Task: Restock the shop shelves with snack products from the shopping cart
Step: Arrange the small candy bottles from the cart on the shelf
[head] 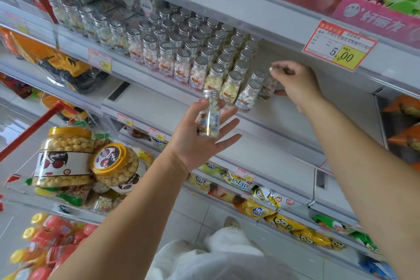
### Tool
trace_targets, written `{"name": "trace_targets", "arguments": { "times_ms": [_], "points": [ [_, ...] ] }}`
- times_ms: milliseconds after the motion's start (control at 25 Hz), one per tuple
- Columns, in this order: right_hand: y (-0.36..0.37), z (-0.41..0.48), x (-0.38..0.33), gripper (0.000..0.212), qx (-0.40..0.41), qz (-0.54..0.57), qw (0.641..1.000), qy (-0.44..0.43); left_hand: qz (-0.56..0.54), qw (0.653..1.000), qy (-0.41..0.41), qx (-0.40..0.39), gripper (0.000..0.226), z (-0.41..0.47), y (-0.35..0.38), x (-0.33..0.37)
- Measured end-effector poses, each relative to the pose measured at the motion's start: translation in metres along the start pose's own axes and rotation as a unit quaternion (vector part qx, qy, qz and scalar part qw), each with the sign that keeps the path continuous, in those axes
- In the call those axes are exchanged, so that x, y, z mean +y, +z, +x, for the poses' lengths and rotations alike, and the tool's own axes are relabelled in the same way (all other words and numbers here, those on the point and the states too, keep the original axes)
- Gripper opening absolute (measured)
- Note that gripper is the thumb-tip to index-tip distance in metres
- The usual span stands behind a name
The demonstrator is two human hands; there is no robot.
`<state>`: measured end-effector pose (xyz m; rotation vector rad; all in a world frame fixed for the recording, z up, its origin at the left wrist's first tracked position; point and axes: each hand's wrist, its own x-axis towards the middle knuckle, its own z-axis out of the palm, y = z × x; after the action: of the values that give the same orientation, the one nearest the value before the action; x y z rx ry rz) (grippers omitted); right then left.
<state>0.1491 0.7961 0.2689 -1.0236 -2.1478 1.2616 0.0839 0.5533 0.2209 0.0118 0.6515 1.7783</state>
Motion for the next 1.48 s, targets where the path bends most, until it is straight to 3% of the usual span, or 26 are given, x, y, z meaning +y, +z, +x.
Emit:
{"name": "trace_targets", "arguments": {
  "times_ms": [280, 440, 680, 800, 880, 960, 1080, 1240, 1320, 1480],
  "points": [
    [0.011, 0.013, 0.003, 0.015, -0.028, 0.151, 0.982, 0.112, -0.005, 1.0, 0.001, 0.005, 0.032, 0.002, -0.008, 0.004],
    [0.021, 0.018, -0.007, 0.018, -0.038, 0.171, 0.978, 0.112, 0.01, 1.0, -0.023, -0.009, 0.031, 0.003, -0.009, 0.004],
    [0.03, 0.019, -0.008, 0.023, -0.021, 0.144, 0.983, 0.113, 0.142, 0.989, -0.05, 0.005, 0.036, 0.003, -0.004, 0.004],
    [0.022, -0.001, -0.005, 0.02, 0.126, 0.04, 0.991, 0.004, 0.183, 0.982, -0.052, 0.005, 0.034, 0.004, 0.002, 0.007],
    [0.015, -0.032, -0.012, 0.018, 0.161, -0.001, 0.981, -0.105, 0.203, 0.978, -0.046, -0.015, 0.042, 0.006, 0.002, 0.01],
    [0.012, -0.064, -0.02, 0.022, 0.063, -0.027, 0.986, -0.152, 0.205, 0.977, -0.045, -0.02, 0.051, 0.008, 0.004, 0.012],
    [0.009, -0.088, -0.028, 0.027, -0.104, -0.052, 0.987, -0.108, 0.191, 0.98, -0.057, -0.025, 0.038, 0.011, 0.01, 0.01],
    [0.003, -0.099, -0.028, 0.034, -0.193, 0.054, 0.979, -0.03, 0.2, 0.978, -0.054, -0.037, 0.041, 0.014, 0.013, 0.002],
    [-0.005, -0.098, -0.023, 0.026, -0.164, 0.059, 0.984, -0.026, 0.194, 0.979, -0.053, -0.036, 0.047, 0.014, 0.017, -0.001],
    [-0.032, -0.064, -0.019, 0.014, 0.022, 0.062, 0.998, -0.009, 0.165, 0.985, -0.049, -0.008, 0.054, 0.016, 0.017, 0.008]
  ]
}}
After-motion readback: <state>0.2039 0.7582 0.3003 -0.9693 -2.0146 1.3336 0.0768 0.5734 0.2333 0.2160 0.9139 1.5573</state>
